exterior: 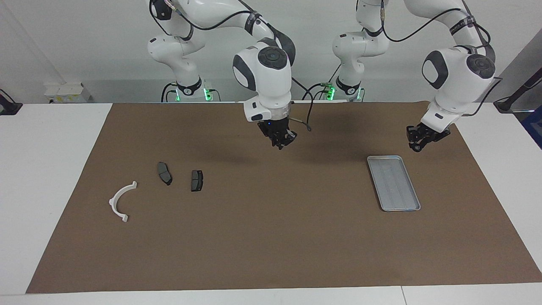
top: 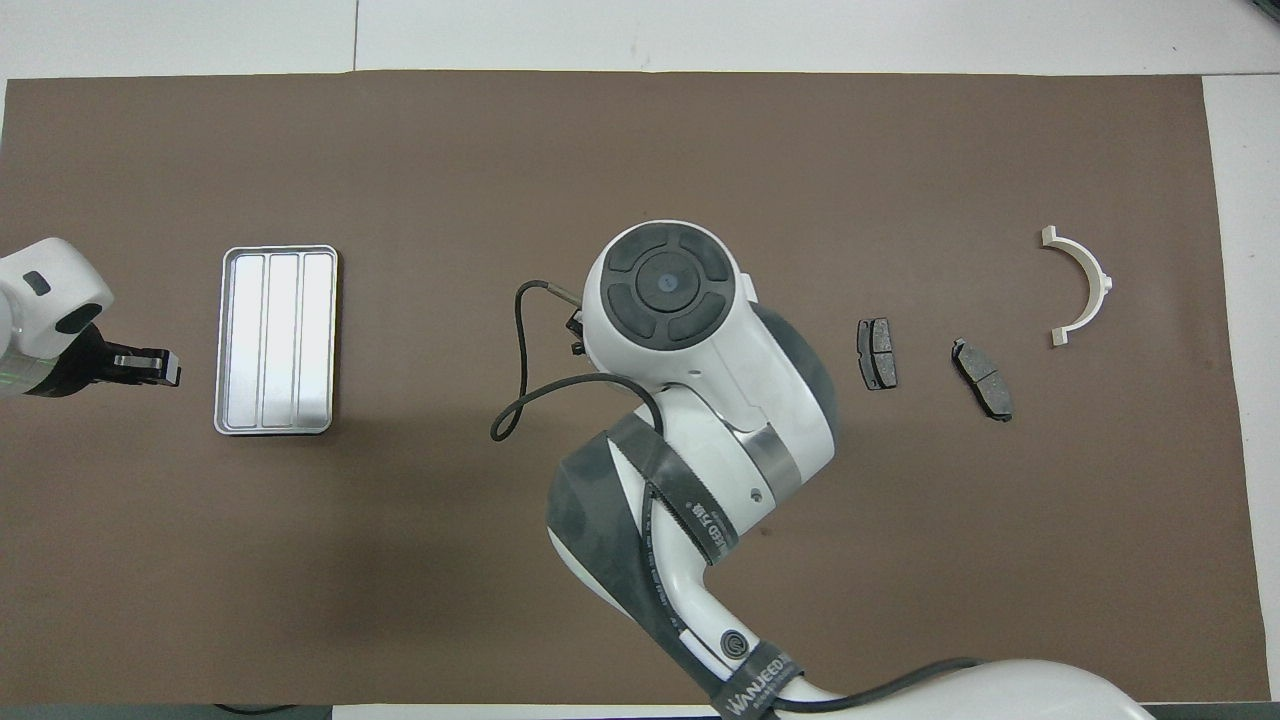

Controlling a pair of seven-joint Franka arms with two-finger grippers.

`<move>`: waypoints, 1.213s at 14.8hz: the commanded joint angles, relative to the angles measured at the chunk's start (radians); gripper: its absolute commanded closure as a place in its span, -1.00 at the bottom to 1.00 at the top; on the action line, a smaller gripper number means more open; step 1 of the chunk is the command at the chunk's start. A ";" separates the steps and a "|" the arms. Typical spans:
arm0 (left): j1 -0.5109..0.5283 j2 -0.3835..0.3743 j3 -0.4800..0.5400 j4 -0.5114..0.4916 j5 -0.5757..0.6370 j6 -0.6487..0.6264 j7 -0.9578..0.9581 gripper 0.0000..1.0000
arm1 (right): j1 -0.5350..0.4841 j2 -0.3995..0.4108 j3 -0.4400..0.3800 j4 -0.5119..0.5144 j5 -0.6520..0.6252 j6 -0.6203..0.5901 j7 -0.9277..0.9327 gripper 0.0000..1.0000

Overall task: Pick bearing gear from pile to tray
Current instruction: 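Lower the bearing into the silver tray and open the left gripper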

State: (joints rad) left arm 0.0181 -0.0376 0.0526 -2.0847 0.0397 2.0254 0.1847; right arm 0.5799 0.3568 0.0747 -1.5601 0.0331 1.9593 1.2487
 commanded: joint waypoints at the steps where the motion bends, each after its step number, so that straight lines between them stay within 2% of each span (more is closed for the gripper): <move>1: -0.007 -0.013 0.004 -0.073 -0.014 0.087 0.009 0.50 | 0.005 -0.001 -0.003 -0.066 0.008 0.072 0.006 1.00; 4: -0.012 -0.016 0.003 -0.141 -0.014 0.186 -0.004 0.49 | 0.037 0.048 -0.004 -0.098 -0.009 0.131 0.009 1.00; 7: -0.035 -0.008 0.001 -0.155 -0.014 0.222 -0.014 0.49 | 0.054 0.122 -0.004 -0.097 -0.074 0.203 0.055 1.00; 12: -0.060 0.008 0.001 -0.178 -0.015 0.260 -0.063 0.49 | 0.054 0.151 -0.004 -0.132 -0.116 0.245 0.058 1.00; 18: -0.072 0.048 0.001 -0.190 -0.035 0.306 -0.076 0.49 | 0.041 0.145 -0.004 -0.193 -0.122 0.308 0.055 1.00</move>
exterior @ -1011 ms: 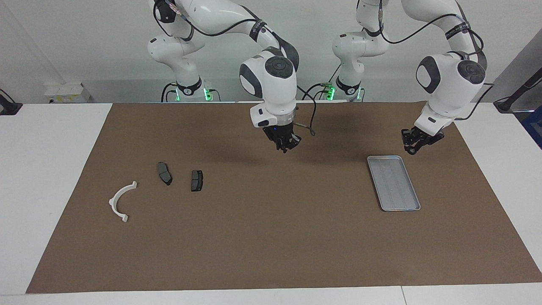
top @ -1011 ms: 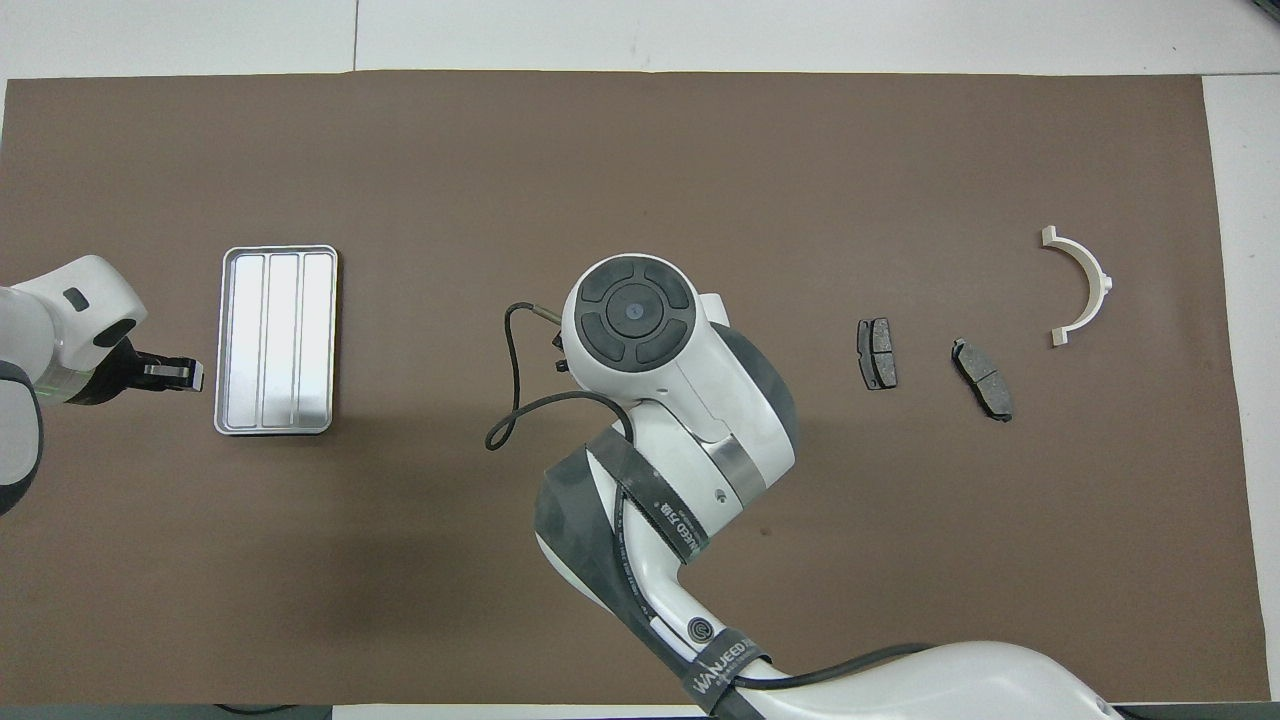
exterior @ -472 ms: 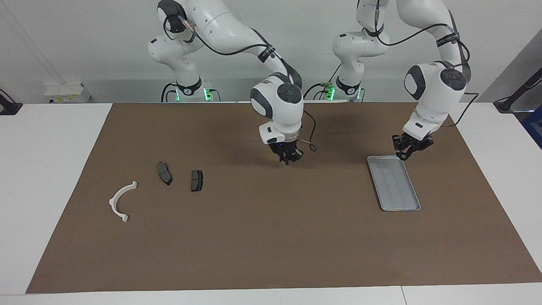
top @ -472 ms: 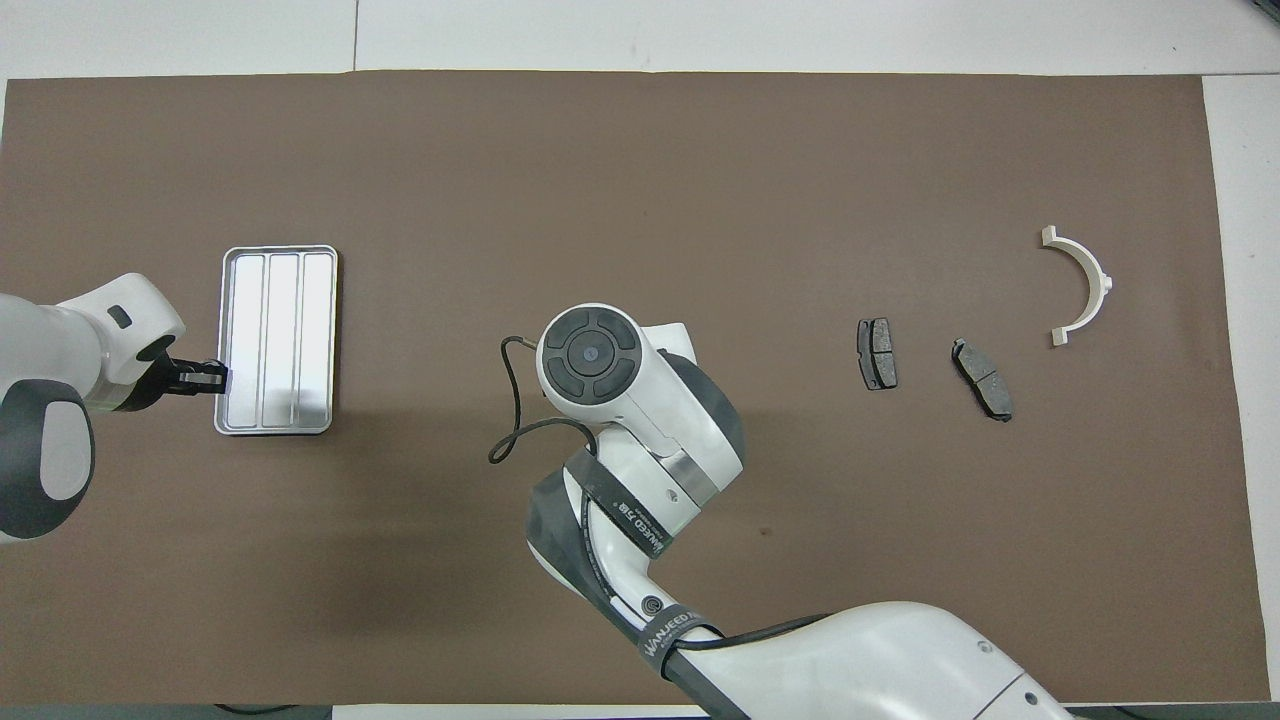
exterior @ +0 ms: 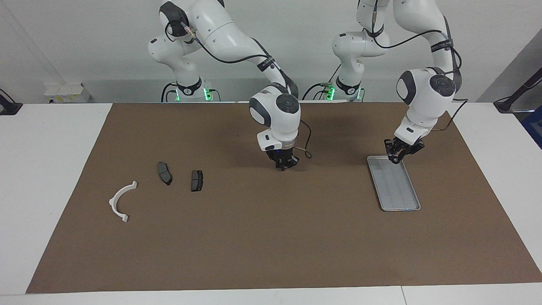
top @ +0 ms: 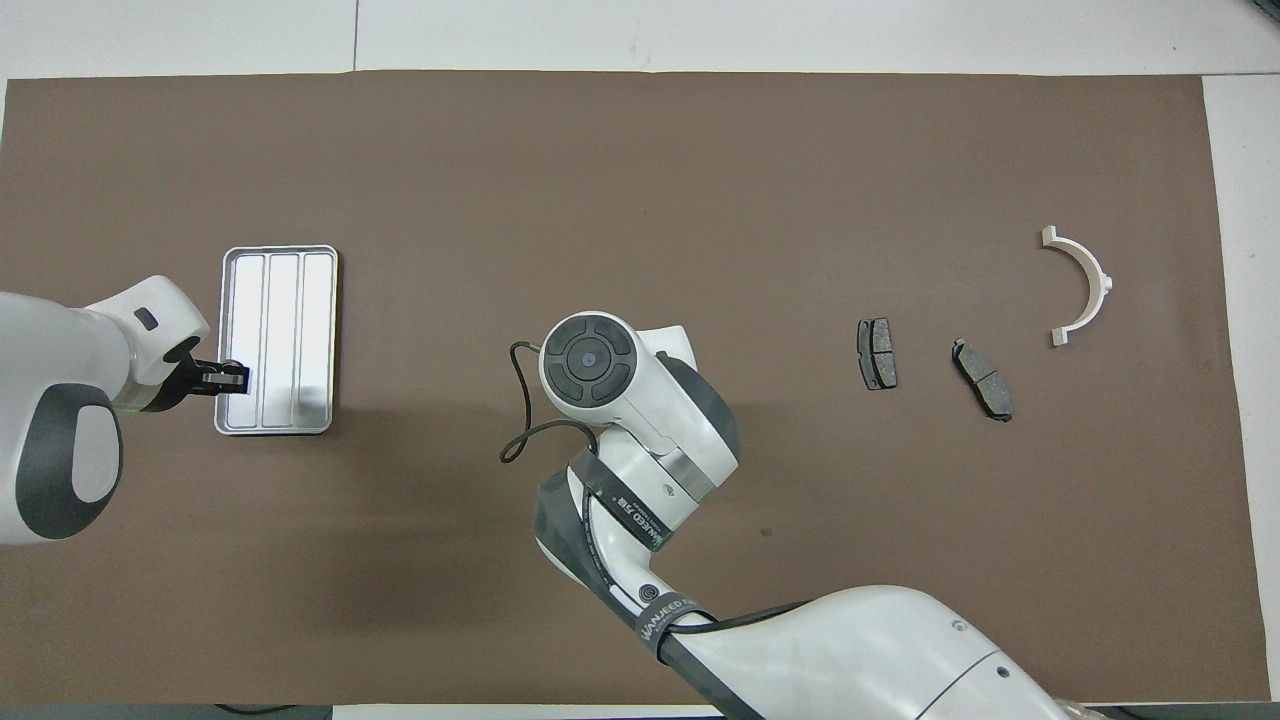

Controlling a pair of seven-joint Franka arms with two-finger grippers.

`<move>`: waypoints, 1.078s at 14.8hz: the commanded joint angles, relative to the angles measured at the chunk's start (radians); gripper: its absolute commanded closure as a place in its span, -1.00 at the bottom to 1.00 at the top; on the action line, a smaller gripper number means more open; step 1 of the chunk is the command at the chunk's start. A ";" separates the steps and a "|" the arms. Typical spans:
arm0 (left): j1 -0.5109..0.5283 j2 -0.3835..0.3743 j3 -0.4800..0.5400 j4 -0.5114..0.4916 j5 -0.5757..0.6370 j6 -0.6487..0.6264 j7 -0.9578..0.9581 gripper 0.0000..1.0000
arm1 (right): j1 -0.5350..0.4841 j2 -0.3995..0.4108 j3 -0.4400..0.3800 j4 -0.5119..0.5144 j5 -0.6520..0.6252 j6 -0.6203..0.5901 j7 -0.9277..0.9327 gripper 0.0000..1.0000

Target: Pick bearing gear from pile to tray

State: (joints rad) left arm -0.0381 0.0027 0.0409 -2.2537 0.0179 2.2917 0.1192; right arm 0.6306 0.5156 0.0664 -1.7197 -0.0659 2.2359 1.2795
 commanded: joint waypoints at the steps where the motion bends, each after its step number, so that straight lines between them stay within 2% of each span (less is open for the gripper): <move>1: -0.016 0.013 0.013 -0.021 -0.013 0.043 -0.010 0.49 | -0.009 -0.014 0.004 -0.035 -0.025 0.031 0.026 1.00; 6: -0.016 0.059 0.013 -0.021 -0.013 0.084 -0.009 0.49 | -0.015 -0.012 0.003 -0.031 -0.022 0.033 0.034 1.00; 7: -0.016 0.063 0.013 -0.021 -0.013 0.094 -0.009 0.49 | -0.020 -0.012 0.003 -0.029 -0.022 0.033 0.043 0.18; 8: -0.016 0.072 0.013 -0.021 -0.013 0.100 -0.009 0.49 | -0.023 -0.012 0.001 -0.023 -0.022 0.030 0.047 -0.99; 12: -0.016 0.094 0.013 -0.021 -0.013 0.117 -0.007 0.48 | -0.078 -0.028 -0.002 0.038 -0.019 -0.004 0.044 -1.00; 16: -0.016 0.114 0.013 -0.021 -0.013 0.133 -0.010 0.48 | -0.149 -0.098 0.000 0.054 -0.009 -0.013 0.006 -1.00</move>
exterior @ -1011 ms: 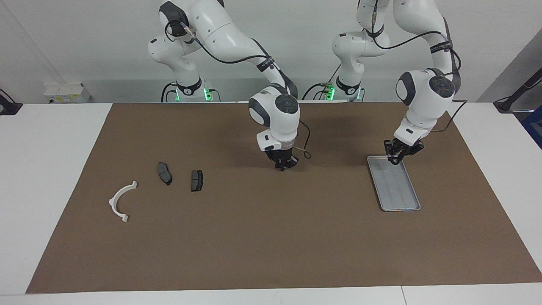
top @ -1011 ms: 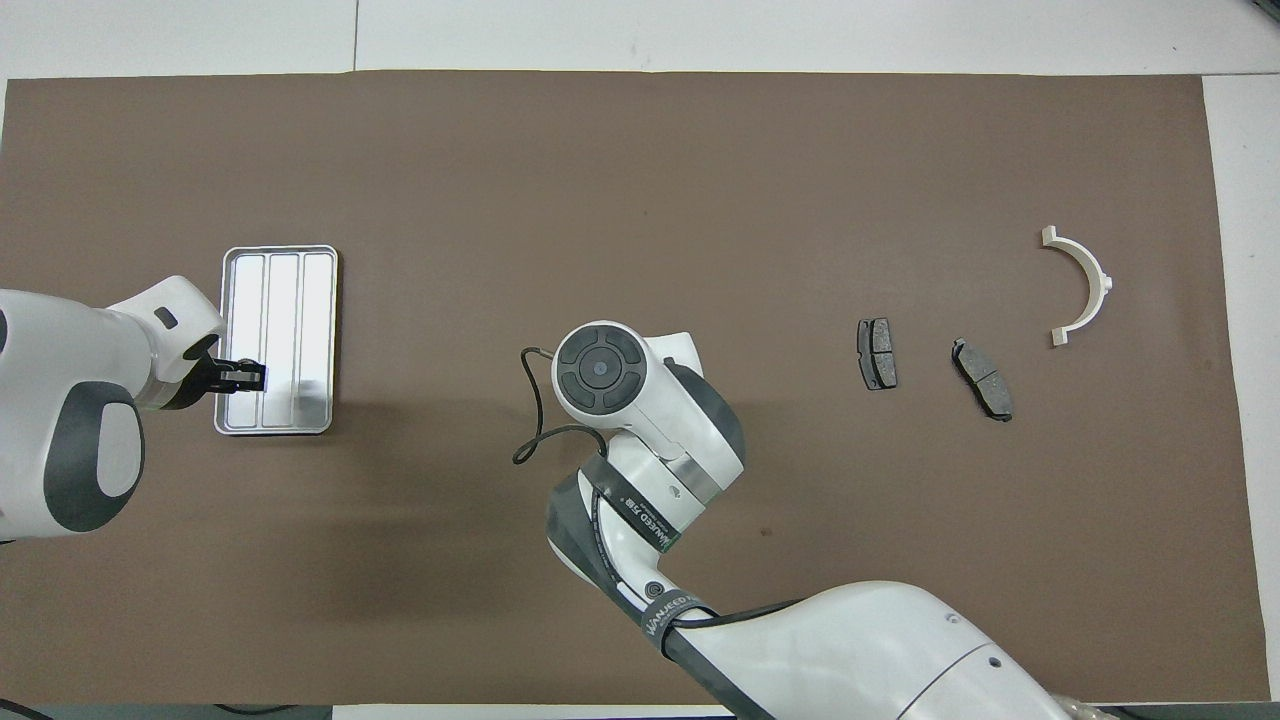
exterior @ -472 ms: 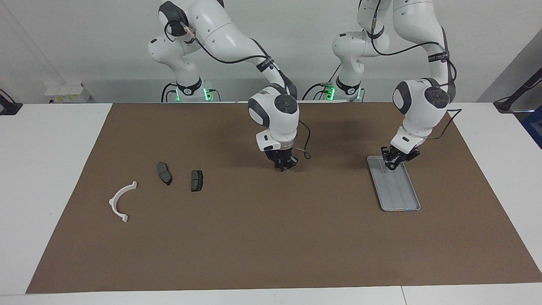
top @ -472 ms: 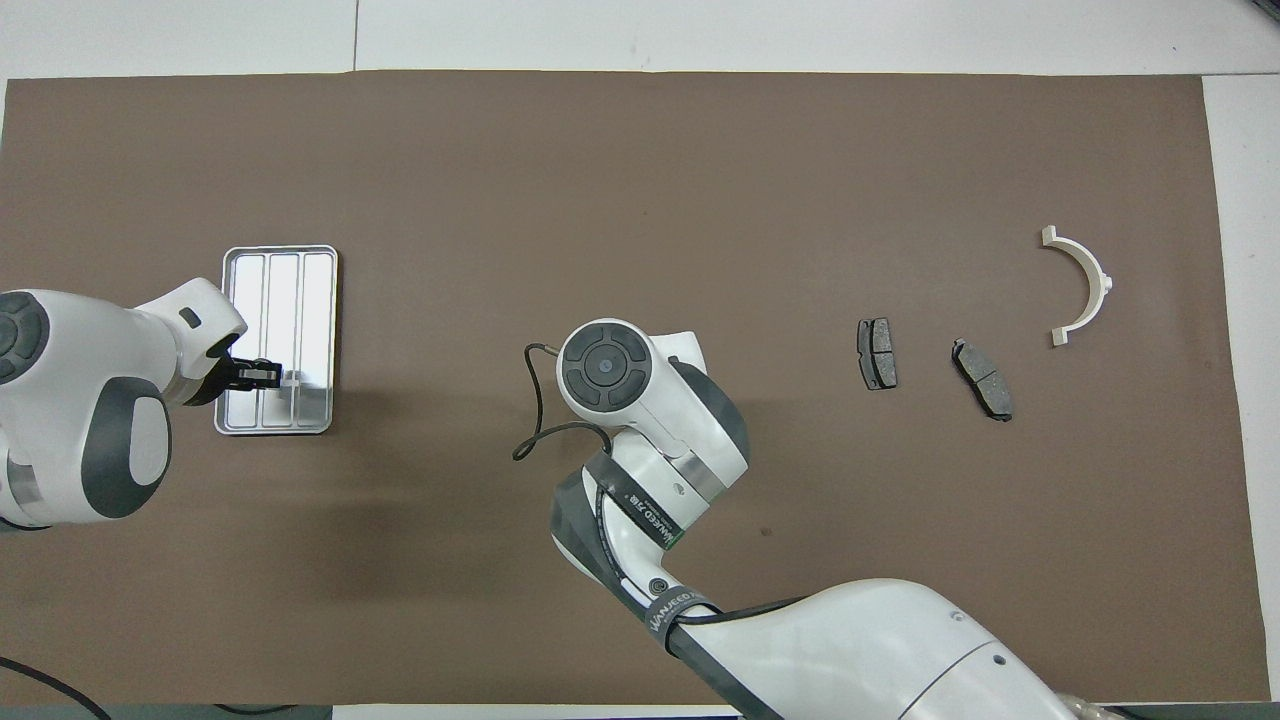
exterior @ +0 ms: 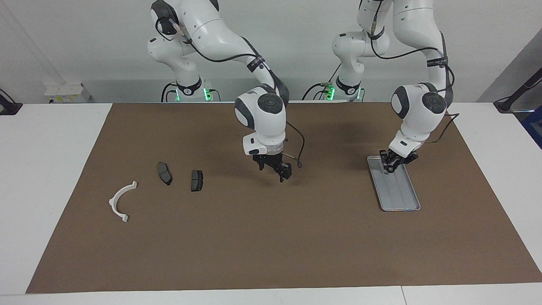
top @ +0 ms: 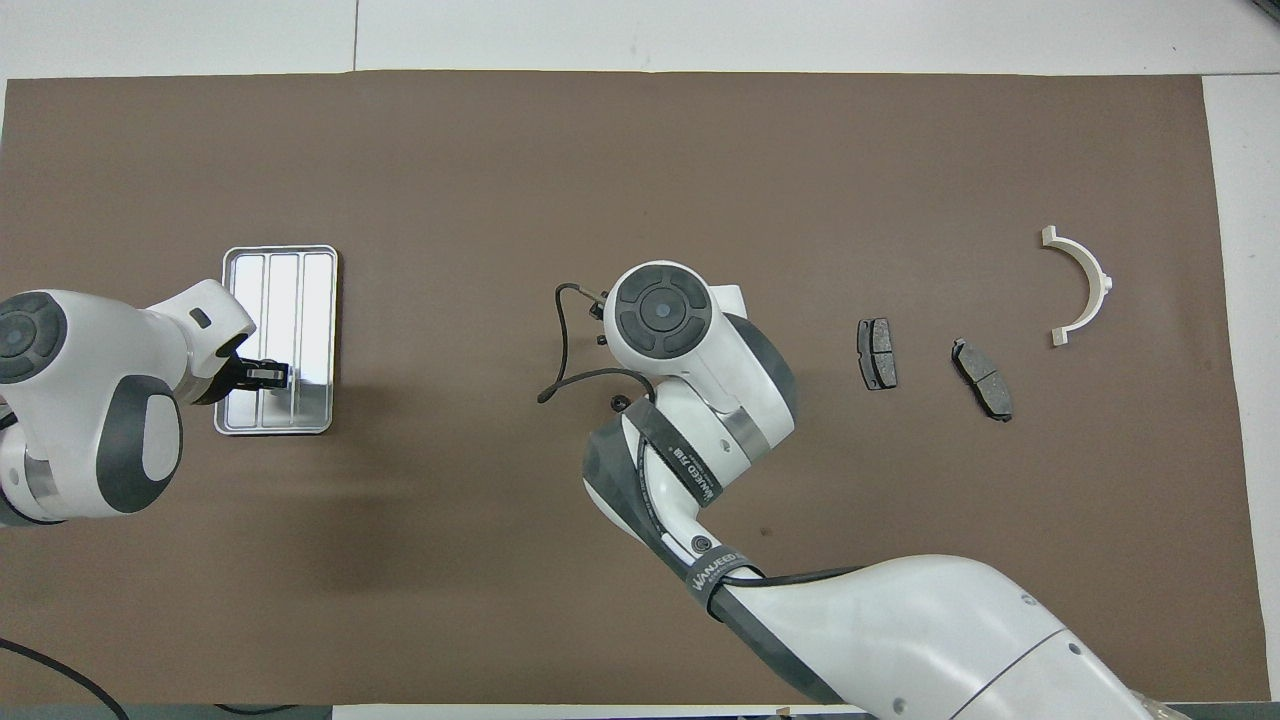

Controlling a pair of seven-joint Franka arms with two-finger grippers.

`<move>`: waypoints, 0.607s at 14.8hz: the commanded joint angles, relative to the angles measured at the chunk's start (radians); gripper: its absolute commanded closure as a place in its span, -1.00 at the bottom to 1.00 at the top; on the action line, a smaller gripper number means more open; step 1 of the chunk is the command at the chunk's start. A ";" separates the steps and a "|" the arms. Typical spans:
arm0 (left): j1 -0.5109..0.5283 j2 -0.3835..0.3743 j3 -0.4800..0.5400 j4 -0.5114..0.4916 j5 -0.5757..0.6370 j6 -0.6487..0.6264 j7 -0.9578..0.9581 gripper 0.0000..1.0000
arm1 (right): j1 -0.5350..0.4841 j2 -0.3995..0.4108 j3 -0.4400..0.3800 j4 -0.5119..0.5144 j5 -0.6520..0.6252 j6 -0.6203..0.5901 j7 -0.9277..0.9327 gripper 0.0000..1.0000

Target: Pick bearing gear from pile to tray

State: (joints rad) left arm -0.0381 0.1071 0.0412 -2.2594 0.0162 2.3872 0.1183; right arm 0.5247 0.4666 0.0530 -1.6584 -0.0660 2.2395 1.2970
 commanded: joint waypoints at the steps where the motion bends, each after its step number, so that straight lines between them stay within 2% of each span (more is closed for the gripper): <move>1: -0.016 0.013 0.013 -0.016 -0.012 0.044 -0.009 0.47 | -0.060 -0.069 0.013 -0.006 -0.005 -0.029 -0.053 -1.00; 4: -0.016 0.014 0.013 -0.016 -0.012 0.046 -0.009 0.47 | -0.127 -0.114 0.016 0.017 0.006 -0.090 -0.200 -1.00; 7: -0.020 0.035 0.013 -0.016 -0.012 0.058 -0.009 0.46 | -0.187 -0.123 0.014 0.063 0.090 -0.153 -0.364 -1.00; 9: -0.020 0.039 0.013 -0.016 -0.012 0.061 -0.009 0.45 | -0.241 -0.141 0.016 0.063 0.095 -0.179 -0.512 -1.00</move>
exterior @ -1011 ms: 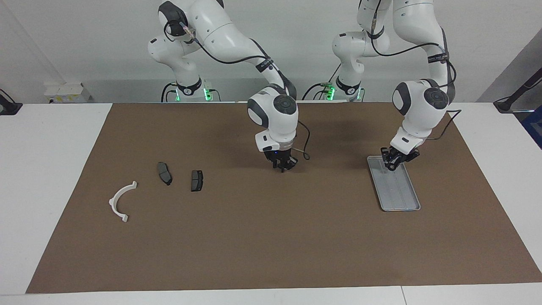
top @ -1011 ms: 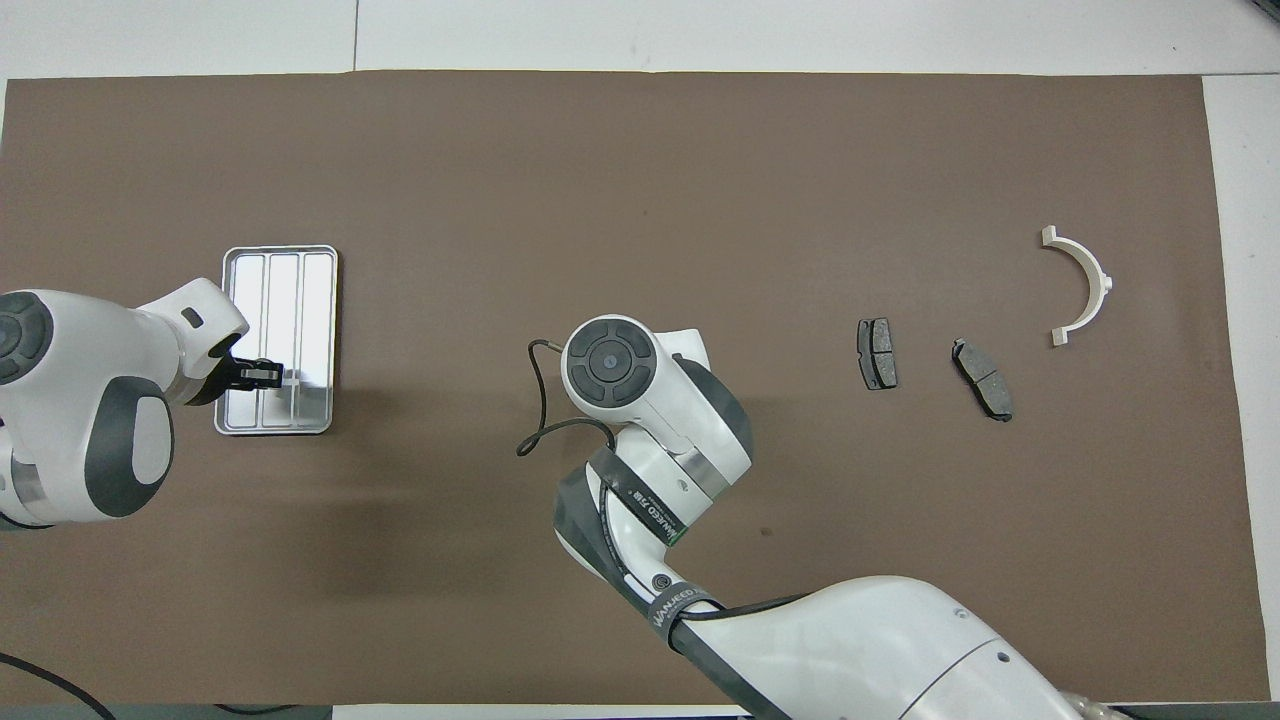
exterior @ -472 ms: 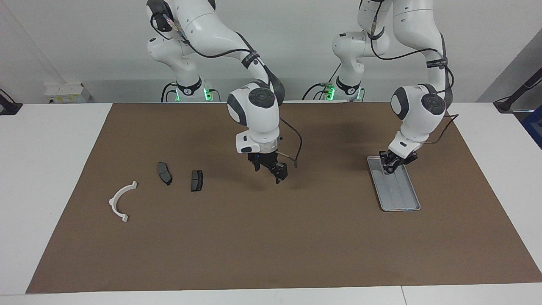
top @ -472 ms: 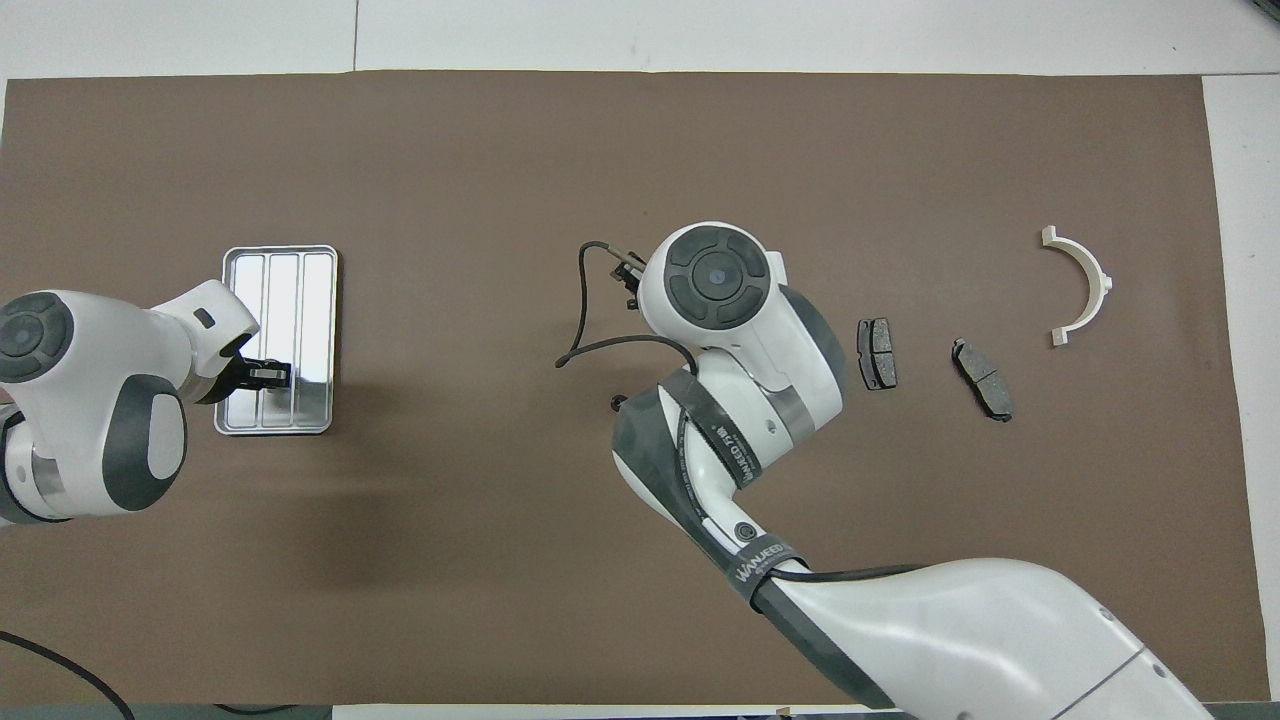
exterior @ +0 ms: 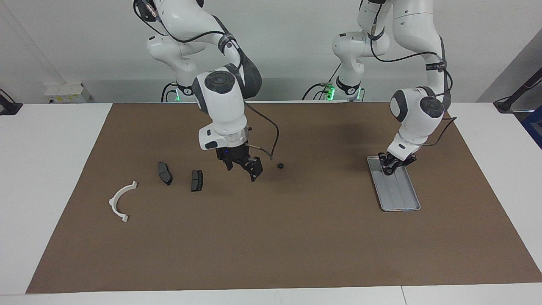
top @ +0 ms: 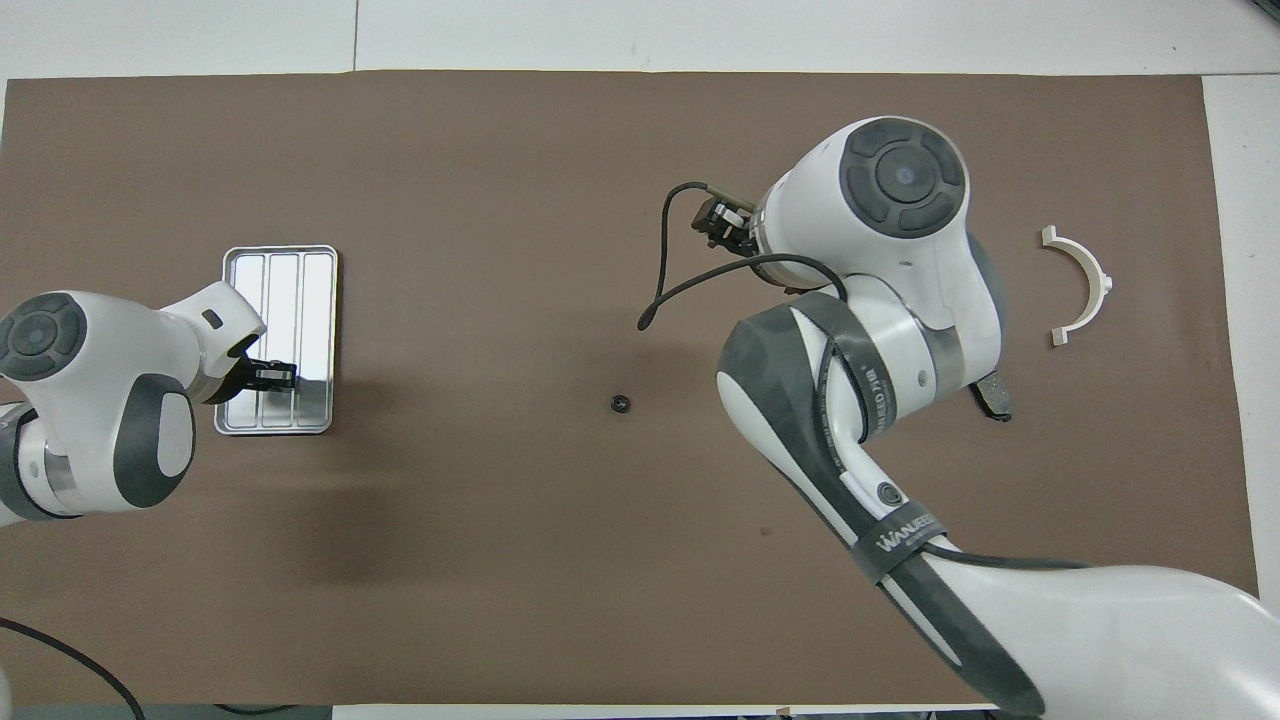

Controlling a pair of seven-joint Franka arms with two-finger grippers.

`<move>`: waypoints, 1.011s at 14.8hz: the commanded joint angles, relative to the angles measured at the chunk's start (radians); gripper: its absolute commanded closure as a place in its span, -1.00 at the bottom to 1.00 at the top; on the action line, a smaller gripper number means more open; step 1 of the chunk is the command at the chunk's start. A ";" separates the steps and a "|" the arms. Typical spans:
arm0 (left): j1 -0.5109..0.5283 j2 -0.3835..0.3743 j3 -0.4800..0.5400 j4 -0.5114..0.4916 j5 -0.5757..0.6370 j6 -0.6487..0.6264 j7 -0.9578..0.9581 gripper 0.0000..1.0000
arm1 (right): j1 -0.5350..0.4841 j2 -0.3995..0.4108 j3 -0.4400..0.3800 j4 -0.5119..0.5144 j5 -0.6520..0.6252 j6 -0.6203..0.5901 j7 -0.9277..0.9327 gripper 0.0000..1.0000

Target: Pick bearing gear from pile to tray

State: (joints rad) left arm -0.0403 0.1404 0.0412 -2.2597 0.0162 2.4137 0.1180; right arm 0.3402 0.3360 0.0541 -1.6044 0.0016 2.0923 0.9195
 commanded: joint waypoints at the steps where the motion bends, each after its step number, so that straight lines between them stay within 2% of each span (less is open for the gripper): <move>1: -0.018 0.005 0.013 -0.015 -0.012 0.035 -0.009 0.44 | -0.078 -0.015 0.015 0.009 0.037 -0.049 -0.215 -1.00; 2: -0.018 0.005 0.013 -0.015 -0.012 0.033 -0.011 0.34 | -0.099 -0.025 0.015 0.009 0.052 -0.055 -0.294 -1.00; 3: -0.020 0.005 0.013 -0.015 -0.012 0.028 -0.012 0.06 | -0.118 -0.029 0.013 0.008 0.057 -0.061 -0.373 -1.00; 4: -0.020 0.005 0.013 -0.009 -0.012 0.016 -0.015 -0.10 | -0.141 -0.031 0.013 0.009 0.057 -0.072 -0.442 -1.00; 5: -0.023 0.005 0.013 -0.004 -0.012 0.009 -0.011 -0.43 | -0.159 -0.032 0.013 0.009 0.057 -0.077 -0.509 -1.00; 7: -0.032 -0.011 0.013 0.043 -0.010 -0.063 -0.009 -0.83 | -0.196 -0.038 0.013 0.008 0.057 -0.084 -0.632 -1.00; 9: -0.033 -0.010 0.011 0.228 -0.010 -0.321 -0.027 -0.96 | -0.225 -0.042 0.012 0.008 0.057 -0.090 -0.743 -1.00; 11: -0.067 -0.001 0.005 0.394 -0.010 -0.502 -0.122 -1.00 | -0.247 -0.060 0.009 0.007 0.057 -0.119 -0.818 -1.00; 14: -0.221 -0.008 0.005 0.459 0.014 -0.597 -0.391 -1.00 | -0.276 -0.123 0.004 0.003 0.057 -0.222 -0.898 -1.00; 15: -0.268 -0.010 0.002 0.460 0.030 -0.584 -0.516 -1.00 | -0.279 -0.144 0.003 0.000 0.057 -0.251 -0.924 -1.00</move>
State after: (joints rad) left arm -0.2072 0.1149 0.0336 -1.8174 0.0176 1.8520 -0.2024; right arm 0.0821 0.2515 0.0514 -1.5879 0.0356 1.8990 0.0626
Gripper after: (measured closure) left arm 0.000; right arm 0.000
